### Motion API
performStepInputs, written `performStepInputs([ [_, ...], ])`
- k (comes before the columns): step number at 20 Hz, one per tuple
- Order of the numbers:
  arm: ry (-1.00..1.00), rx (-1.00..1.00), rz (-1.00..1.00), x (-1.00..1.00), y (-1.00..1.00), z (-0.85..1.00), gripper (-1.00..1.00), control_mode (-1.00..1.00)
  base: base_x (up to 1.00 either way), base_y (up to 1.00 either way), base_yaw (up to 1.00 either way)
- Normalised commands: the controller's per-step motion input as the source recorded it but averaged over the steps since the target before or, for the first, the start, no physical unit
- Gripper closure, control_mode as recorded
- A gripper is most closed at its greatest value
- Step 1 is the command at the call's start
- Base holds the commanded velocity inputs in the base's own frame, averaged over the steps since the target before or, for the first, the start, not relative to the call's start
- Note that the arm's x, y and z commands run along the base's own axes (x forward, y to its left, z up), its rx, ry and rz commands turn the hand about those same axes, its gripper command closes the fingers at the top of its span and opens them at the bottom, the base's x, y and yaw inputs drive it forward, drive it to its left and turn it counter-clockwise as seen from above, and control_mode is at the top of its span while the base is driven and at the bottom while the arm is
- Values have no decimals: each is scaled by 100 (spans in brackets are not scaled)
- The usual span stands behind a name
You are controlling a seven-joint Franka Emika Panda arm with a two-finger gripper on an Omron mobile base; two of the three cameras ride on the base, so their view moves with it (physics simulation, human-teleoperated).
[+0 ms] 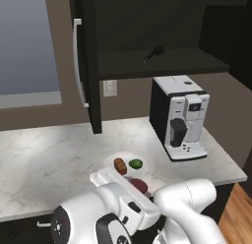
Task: Pick the avocado and bread from the counter and place them on the plate. Then pick the jam from the cabinet and place it next to the plate. Lastly close the cabinet door.
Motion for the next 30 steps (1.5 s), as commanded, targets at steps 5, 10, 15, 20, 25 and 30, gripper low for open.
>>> performStepInputs([
  [5, -3, -2, 5, 37, 7, -10, 100, -100, 0, 0, 0],
  [10, -3, 0, 6, 41, 0, -13, 100, -100, 0, 0, 0],
  [15, 0, 0, 5, 32, 0, -30, 100, -100, 0, 0, 0],
  [20, 0, -3, 4, 36, 3, -41, 100, -100, 0, 0, 0],
  [25, 0, -1, 3, 37, 8, -25, 100, -100, 0, 0, 0],
  [30, 0, 0, 1, 41, 16, -20, 100, -100, 0, 0, 0],
])
